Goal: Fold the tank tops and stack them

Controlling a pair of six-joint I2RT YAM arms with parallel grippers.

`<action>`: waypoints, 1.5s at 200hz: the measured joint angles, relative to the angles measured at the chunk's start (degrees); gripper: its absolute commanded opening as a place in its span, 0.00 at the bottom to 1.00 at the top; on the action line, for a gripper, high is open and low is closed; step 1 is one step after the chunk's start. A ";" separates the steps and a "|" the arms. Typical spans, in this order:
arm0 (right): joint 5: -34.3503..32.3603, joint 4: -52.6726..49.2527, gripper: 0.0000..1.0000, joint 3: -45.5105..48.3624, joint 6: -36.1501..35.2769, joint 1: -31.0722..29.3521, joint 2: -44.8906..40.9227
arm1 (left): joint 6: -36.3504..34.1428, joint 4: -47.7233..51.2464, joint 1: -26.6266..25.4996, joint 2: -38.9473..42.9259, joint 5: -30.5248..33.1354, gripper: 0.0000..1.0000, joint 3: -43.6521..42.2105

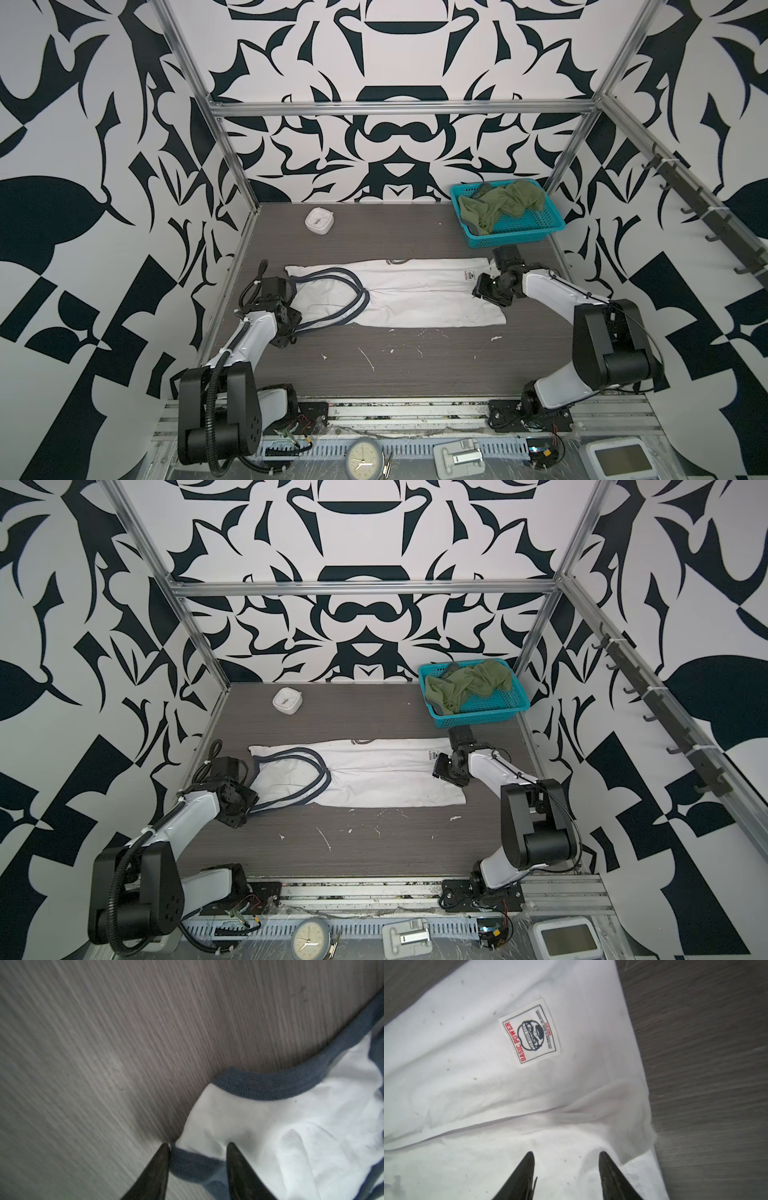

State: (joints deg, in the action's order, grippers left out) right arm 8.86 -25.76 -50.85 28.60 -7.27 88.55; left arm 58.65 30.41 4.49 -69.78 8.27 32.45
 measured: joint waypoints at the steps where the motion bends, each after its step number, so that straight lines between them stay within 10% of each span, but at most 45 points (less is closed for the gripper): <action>1: 0.00 -0.02 0.52 0.00 0.00 0.00 0.00 | -0.04 0.02 0.00 -0.04 -0.02 0.36 0.00; 53: 0.13 -0.04 0.51 0.00 -0.13 0.00 0.00 | 0.37 0.74 0.00 -2.73 -1.05 0.14 2.97; 183: -0.33 -0.63 0.50 0.00 -0.35 0.00 0.79 | -1.64 5.62 2.08 -8.92 -3.69 0.08 14.73; 238: -0.74 -0.81 0.50 -0.07 -0.35 0.00 1.01 | -4.94 5.79 8.00 -17.09 -6.47 0.20 18.88; 300: -1.81 -2.25 0.49 -0.59 -0.92 0.00 1.18 | -7.45 6.23 13.70 -14.97 -7.17 0.65 18.23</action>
State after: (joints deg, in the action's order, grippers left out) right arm 7.05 -28.01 -51.44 27.68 -7.27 89.73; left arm 51.20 36.64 18.20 -84.75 1.10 50.68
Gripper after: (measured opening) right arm 0.492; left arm 0.546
